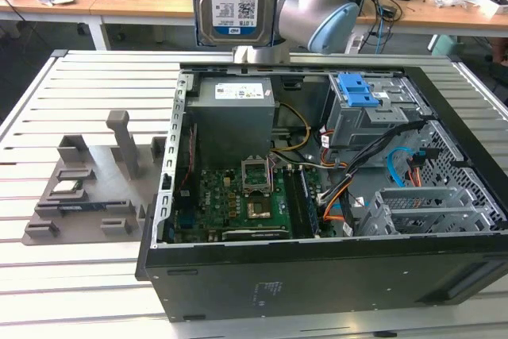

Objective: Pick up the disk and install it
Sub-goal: 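Pick up the disk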

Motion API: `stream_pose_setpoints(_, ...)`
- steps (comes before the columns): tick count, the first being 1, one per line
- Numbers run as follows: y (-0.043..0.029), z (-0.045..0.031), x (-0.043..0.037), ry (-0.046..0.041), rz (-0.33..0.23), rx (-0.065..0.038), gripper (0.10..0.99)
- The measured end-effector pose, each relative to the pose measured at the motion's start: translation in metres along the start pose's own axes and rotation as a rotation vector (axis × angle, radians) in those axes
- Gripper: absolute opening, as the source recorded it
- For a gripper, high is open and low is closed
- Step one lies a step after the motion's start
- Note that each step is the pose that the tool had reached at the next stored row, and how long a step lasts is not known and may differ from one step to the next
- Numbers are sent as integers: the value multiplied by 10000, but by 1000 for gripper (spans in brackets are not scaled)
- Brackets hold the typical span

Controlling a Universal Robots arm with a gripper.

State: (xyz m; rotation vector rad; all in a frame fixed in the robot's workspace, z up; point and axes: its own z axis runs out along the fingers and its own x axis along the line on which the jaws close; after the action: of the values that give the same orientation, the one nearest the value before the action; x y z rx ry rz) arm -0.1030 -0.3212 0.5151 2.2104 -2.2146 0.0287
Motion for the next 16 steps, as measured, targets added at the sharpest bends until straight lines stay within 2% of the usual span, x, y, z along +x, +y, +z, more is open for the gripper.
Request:
stream_pose_setpoints(1, -31, 0, 0, -1, 0, 0, 365)
stream_pose_setpoints(4, -210, 1, -1, 0, -2, 0, 365)
stream_pose_setpoints(9, -400, 2, -2, 0, 0, 0, 365)
stream_pose_setpoints(15, -580, 2, -3, 1, -1, -1, 365)
stream_pose_setpoints(16, -663, 2, -4, 1, -2, -1, 365)
